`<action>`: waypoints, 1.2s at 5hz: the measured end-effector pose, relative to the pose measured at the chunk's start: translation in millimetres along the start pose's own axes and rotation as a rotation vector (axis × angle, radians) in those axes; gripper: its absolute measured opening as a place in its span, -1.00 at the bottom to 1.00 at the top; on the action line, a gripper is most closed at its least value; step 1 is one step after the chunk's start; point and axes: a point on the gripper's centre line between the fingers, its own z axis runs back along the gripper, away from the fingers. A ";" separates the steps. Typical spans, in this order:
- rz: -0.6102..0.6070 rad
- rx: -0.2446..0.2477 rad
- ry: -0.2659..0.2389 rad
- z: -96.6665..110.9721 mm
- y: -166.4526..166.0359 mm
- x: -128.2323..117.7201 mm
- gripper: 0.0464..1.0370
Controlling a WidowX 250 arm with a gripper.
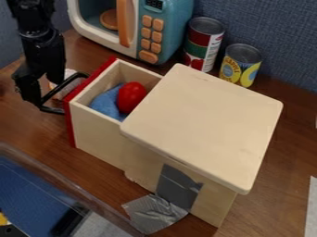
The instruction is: Close the drawer
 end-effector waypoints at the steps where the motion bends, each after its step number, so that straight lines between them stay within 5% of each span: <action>1: 0.008 -0.011 -0.028 0.6 0.0 10.4 0.93; 6: -0.023 -0.032 -0.076 -4.1 -23.4 63.9 0.93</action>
